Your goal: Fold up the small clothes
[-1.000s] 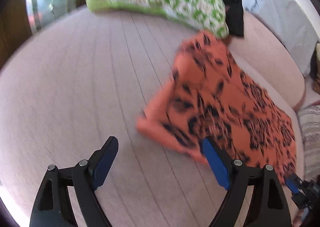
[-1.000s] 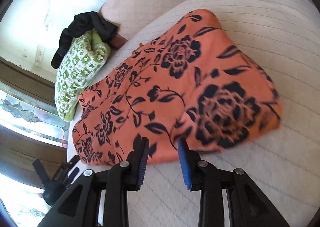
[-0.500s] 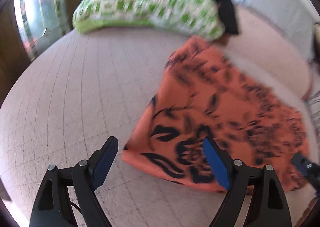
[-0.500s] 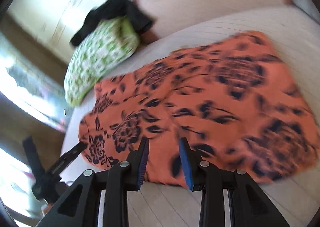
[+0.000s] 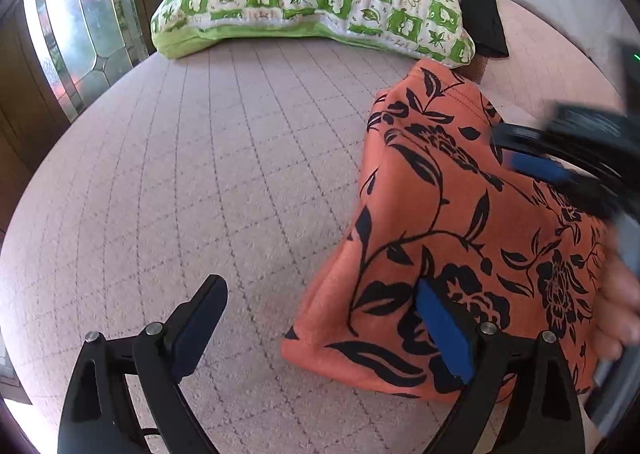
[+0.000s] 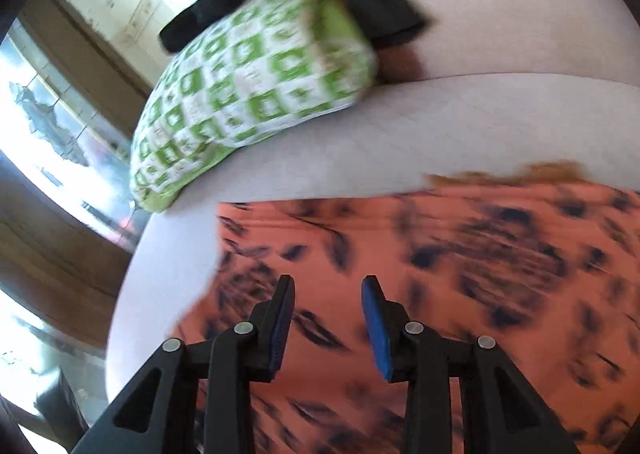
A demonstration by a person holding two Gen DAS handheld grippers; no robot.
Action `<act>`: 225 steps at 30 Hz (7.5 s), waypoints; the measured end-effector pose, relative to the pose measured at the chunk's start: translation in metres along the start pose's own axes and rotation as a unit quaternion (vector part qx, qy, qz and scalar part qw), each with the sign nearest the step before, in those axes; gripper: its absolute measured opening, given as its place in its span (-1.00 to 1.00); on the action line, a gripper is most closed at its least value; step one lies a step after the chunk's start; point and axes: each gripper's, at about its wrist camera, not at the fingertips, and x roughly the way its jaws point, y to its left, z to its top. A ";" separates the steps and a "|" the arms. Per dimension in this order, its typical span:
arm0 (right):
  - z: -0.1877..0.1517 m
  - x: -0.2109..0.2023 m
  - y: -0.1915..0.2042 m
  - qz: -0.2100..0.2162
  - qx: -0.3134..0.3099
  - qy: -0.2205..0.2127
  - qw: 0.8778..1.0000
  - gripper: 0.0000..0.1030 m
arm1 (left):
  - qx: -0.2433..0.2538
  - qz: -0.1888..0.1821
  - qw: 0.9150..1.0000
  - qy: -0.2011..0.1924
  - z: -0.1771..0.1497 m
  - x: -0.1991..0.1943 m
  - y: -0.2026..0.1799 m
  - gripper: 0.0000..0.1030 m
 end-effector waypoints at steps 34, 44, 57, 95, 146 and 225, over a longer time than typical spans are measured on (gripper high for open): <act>-0.163 -0.244 -0.206 -0.019 0.239 -0.097 0.966 0.24 | -0.036 -0.073 0.997 0.017 -0.046 -0.021 0.014 0.85; -0.219 -0.227 -0.232 0.053 0.371 -0.061 0.925 0.39 | -0.156 -0.198 0.966 0.053 -0.057 -0.028 0.038 0.86; -0.201 -0.199 -0.255 0.105 0.407 -0.148 0.895 0.41 | -0.113 -0.233 0.966 0.004 -0.025 0.000 -0.001 0.99; -0.219 -0.275 -0.168 -0.052 0.204 -0.212 0.954 -0.67 | -0.143 -0.236 0.961 -0.007 -0.089 -0.061 0.020 -0.40; -0.177 -0.271 -0.262 0.145 0.376 -0.132 0.905 0.29 | 0.301 -0.238 0.918 -0.097 -0.111 -0.177 -0.230 0.28; -0.158 -0.220 -0.140 -0.071 0.091 -0.165 0.979 -0.68 | 0.082 -0.178 0.980 -0.042 -0.061 -0.079 -0.090 0.94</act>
